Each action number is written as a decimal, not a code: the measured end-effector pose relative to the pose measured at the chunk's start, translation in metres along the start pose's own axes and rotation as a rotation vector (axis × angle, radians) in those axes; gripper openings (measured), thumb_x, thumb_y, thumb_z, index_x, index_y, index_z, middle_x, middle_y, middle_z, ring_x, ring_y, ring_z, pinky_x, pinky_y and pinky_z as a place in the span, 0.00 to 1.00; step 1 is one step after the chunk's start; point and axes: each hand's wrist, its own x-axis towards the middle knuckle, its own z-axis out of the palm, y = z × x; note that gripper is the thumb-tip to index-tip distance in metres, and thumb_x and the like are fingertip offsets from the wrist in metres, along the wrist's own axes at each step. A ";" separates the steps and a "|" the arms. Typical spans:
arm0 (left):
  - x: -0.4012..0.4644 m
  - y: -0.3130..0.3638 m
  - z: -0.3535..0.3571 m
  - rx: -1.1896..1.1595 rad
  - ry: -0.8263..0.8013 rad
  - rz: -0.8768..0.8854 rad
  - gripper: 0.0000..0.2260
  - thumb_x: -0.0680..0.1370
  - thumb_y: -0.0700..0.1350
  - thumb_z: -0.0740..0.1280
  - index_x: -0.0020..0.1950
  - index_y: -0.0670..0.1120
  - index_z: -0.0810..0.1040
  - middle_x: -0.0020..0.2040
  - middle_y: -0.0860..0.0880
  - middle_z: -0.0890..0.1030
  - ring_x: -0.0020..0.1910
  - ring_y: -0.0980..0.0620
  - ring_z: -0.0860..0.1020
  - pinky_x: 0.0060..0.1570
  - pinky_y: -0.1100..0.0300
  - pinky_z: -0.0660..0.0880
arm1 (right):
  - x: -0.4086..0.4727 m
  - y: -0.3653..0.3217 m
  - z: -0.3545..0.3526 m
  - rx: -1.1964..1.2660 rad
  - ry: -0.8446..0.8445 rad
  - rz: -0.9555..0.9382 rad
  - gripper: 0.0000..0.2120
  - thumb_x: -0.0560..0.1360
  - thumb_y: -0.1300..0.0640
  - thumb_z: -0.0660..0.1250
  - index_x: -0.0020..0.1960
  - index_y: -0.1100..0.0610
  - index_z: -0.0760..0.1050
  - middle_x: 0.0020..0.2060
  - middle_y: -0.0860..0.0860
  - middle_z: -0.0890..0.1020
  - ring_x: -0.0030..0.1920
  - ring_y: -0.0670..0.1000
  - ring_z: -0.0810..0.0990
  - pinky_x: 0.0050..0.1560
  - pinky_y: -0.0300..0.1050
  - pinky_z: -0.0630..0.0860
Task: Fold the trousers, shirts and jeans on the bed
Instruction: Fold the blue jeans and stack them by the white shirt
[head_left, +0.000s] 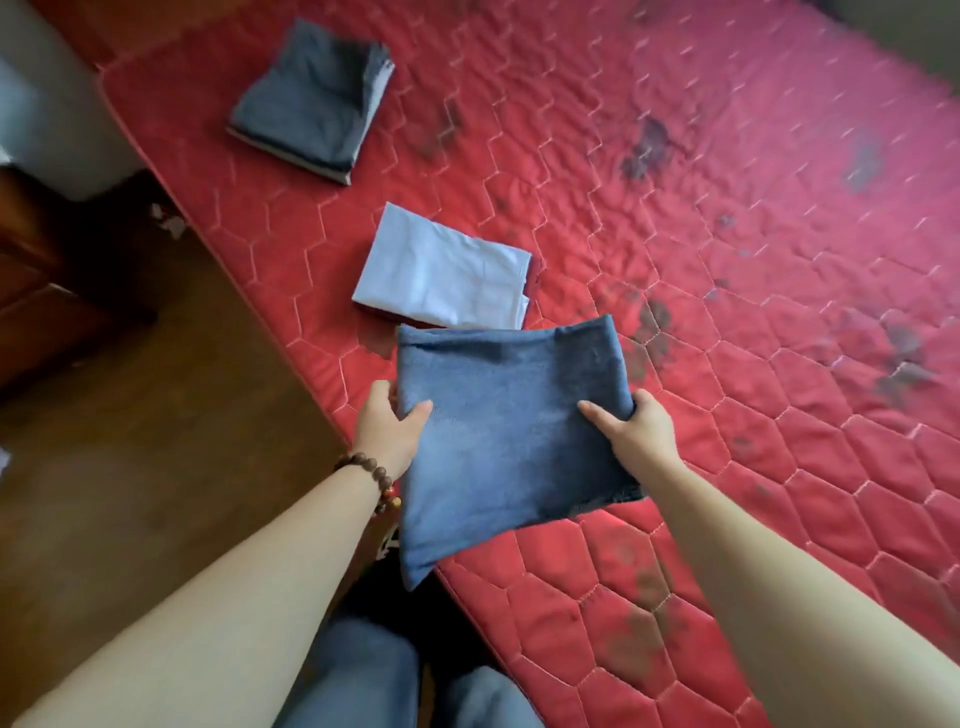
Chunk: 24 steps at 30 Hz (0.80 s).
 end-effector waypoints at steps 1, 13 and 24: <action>-0.005 0.009 -0.021 0.004 0.008 0.007 0.10 0.76 0.44 0.69 0.52 0.41 0.73 0.44 0.47 0.78 0.40 0.51 0.75 0.37 0.63 0.69 | -0.010 -0.018 -0.003 0.007 -0.006 -0.007 0.20 0.67 0.41 0.74 0.37 0.51 0.67 0.34 0.45 0.75 0.34 0.41 0.71 0.31 0.36 0.62; 0.017 0.063 -0.223 0.002 0.159 0.061 0.11 0.76 0.48 0.69 0.52 0.44 0.73 0.45 0.50 0.78 0.39 0.56 0.75 0.34 0.64 0.68 | -0.054 -0.236 0.015 0.077 -0.079 -0.173 0.17 0.69 0.42 0.73 0.40 0.49 0.68 0.36 0.43 0.75 0.35 0.40 0.72 0.31 0.37 0.63; 0.149 0.056 -0.359 -0.066 0.022 0.105 0.12 0.75 0.49 0.69 0.54 0.45 0.73 0.48 0.51 0.79 0.45 0.52 0.78 0.39 0.61 0.71 | -0.037 -0.388 0.105 -0.054 0.042 -0.161 0.20 0.67 0.39 0.73 0.38 0.51 0.67 0.34 0.45 0.75 0.34 0.44 0.73 0.30 0.41 0.62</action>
